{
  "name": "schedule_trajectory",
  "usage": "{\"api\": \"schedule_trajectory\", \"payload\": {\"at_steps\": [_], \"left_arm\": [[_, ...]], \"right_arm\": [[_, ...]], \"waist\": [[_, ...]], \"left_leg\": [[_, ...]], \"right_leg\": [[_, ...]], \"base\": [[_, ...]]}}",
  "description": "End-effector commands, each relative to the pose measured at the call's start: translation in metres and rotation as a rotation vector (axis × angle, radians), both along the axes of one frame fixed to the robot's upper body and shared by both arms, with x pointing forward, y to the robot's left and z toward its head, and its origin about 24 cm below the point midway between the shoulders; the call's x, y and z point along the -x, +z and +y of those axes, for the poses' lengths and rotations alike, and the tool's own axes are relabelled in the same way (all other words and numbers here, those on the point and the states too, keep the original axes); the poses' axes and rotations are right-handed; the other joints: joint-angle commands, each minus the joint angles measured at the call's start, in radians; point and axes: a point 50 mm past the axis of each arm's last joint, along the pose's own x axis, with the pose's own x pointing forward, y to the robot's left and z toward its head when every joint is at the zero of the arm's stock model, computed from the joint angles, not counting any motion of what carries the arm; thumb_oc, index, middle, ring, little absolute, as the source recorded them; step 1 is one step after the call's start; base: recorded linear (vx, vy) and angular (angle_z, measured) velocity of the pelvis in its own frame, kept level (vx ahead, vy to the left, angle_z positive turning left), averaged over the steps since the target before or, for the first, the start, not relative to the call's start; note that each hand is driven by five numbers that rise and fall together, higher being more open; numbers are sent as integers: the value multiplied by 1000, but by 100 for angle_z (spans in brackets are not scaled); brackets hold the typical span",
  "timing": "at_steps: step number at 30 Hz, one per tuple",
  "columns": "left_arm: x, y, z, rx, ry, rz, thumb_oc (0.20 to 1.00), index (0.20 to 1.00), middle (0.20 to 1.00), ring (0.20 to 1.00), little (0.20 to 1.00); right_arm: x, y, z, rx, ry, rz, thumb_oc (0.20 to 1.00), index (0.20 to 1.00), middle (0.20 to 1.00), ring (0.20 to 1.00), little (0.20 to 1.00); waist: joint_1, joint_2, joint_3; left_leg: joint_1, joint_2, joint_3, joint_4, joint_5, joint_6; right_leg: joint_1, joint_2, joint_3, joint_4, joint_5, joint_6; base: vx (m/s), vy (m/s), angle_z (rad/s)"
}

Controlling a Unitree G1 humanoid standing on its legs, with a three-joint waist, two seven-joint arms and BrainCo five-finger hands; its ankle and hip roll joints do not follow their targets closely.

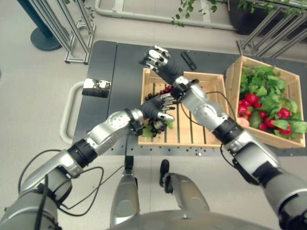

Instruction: Pick up the fruits from the basket on one side to the basket on the other side

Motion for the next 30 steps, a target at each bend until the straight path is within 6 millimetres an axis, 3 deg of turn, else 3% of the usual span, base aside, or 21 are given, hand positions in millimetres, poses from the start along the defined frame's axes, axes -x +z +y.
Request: {"api": "schedule_trajectory", "payload": {"at_steps": [1, 10, 11, 12, 13, 16, 17, 28, 30], "left_arm": [[-3, 23, -3, 60, -13, -108, 200, 200, 200, 200, 200], [-3, 22, -2, 69, 2, -111, 200, 200, 200, 200, 200], [-3, 22, -1, 62, 3, -117, 369, 369, 369, 369, 369], [-3, 22, -1, 62, 3, -117, 369, 369, 369, 369, 369], [-3, 23, 1, 51, 8, -128, 1000, 1000, 1000, 1000, 1000], [-3, 23, 2, 49, 14, -131, 1000, 1000, 1000, 1000, 1000], [-4, 23, 4, 46, 16, -134, 1000, 1000, 1000, 1000, 1000], [-4, 27, 14, 24, 40, -169, 1000, 1000, 1000, 1000, 1000], [-5, 30, 25, 19, 74, -193, 1000, 1000, 1000, 1000, 1000]], "right_arm": [[15, 35, 8, -123, 76, -133, 200, 200, 200, 200, 200], [16, 34, 7, -122, 73, -135, 200, 200, 200, 200, 200], [16, 34, 7, -118, 70, -138, 200, 200, 200, 200, 200], [16, 34, 7, -118, 70, -138, 200, 200, 200, 200, 200], [16, 34, 6, -117, 71, -138, 200, 200, 200, 200, 200], [16, 34, 5, -110, 69, -144, 225, 225, 225, 225, 225], [16, 34, 5, -100, 71, -147, 1000, 1000, 1000, 1000, 1000], [15, 34, -6, -70, 40, -168, 1000, 1000, 1000, 1000, 1000], [15, 32, -17, -32, 17, -190, 1000, 1000, 1000, 1000, 1000]], "waist": [[-8, -35, -9], [-7, -36, -6], [-7, -36, -5], [-7, -36, -5], [-6, -36, -4], [-6, -35, -4], [-6, -34, -3], [-8, -31, -3], [-8, -30, -3]], "left_leg": [[36, 14, -19, 37, -92, 12], [35, 13, -19, 39, -95, 13], [35, 13, -19, 39, -96, 14], [35, 13, -18, 39, -96, 14], [37, 12, -18, 38, -97, 14], [37, 12, -18, 38, -97, 14], [37, 12, -17, 39, -97, 14], [37, 12, -17, 43, -99, 13], [36, 12, -16, 46, -101, 13]], "right_leg": [[34, -108, 36, -27, 47, 148], [32, -109, 37, -24, 47, 149], [31, -108, 38, -22, 47, 149], [31, -108, 38, -22, 47, 149], [32, -108, 37, -22, 46, 150], [32, -108, 38, -22, 45, 150], [31, -108, 37, -21, 45, 150], [31, -107, 39, -17, 41, 150], [31, -107, 40, -16, 40, 151]], "base": [[0, 0, 0], [0, 0, 0], [0, 0, 0], [0, 0, 0], [0, 0, 0], [0, 0, 0], [0, 0, 0], [0, 0, 0], [0, 0, 0]]}}
